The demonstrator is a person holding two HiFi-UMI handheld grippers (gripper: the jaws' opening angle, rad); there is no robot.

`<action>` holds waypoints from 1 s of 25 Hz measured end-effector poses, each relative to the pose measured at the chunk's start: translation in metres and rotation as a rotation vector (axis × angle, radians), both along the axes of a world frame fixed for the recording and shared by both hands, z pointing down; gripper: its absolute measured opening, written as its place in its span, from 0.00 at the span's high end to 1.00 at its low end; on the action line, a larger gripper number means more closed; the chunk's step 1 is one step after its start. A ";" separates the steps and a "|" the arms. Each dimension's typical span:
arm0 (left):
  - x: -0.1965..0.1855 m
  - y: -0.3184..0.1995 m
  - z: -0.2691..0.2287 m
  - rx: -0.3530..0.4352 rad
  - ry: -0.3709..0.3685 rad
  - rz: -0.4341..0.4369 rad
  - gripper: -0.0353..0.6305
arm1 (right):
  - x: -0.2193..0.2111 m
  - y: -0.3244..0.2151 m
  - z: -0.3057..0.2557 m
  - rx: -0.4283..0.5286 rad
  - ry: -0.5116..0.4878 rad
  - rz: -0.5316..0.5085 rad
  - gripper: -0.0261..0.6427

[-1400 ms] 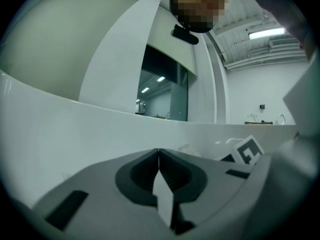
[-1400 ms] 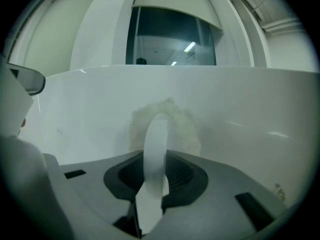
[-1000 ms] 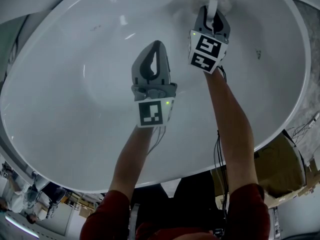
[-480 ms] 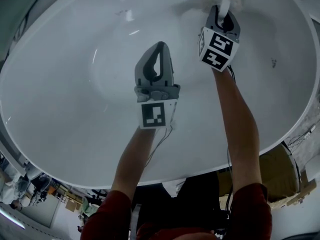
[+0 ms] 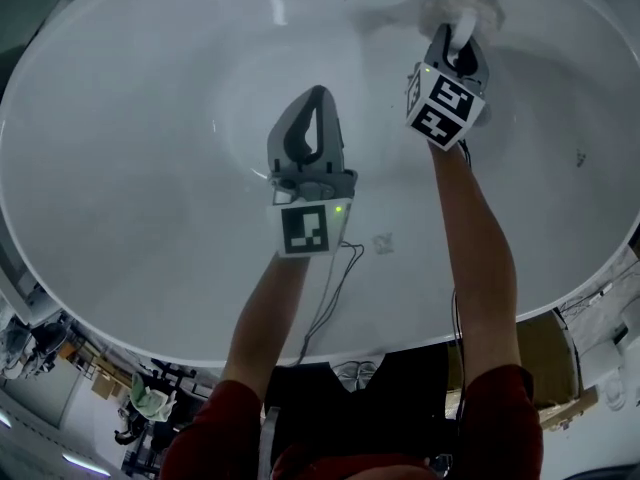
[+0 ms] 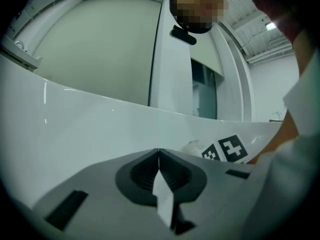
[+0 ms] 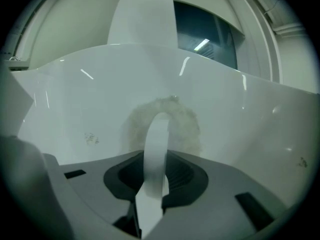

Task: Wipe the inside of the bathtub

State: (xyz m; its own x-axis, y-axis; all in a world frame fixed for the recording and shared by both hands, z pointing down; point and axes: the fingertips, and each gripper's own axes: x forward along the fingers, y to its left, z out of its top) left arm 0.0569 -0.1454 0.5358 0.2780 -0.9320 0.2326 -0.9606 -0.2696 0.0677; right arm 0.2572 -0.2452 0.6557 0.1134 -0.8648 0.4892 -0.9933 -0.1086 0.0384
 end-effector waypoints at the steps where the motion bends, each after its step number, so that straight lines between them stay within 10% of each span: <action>1: -0.016 0.001 -0.002 0.000 -0.003 -0.012 0.92 | -0.018 -0.001 -0.002 0.001 0.001 -0.016 0.82; 13: -0.212 0.027 -0.015 -0.010 -0.007 -0.175 0.92 | -0.208 0.000 -0.014 0.005 -0.005 -0.077 0.82; 25: -0.362 0.054 -0.025 -0.015 -0.021 -0.301 0.92 | -0.440 -0.006 -0.033 0.041 -0.028 -0.360 0.82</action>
State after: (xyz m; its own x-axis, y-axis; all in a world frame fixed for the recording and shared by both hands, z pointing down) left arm -0.3056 -0.0910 0.5104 -0.0150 -0.9682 0.2497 -0.9984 0.0282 0.0493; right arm -0.1832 -0.2515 0.6230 -0.2150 -0.8657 0.4521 -0.9687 0.2477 0.0138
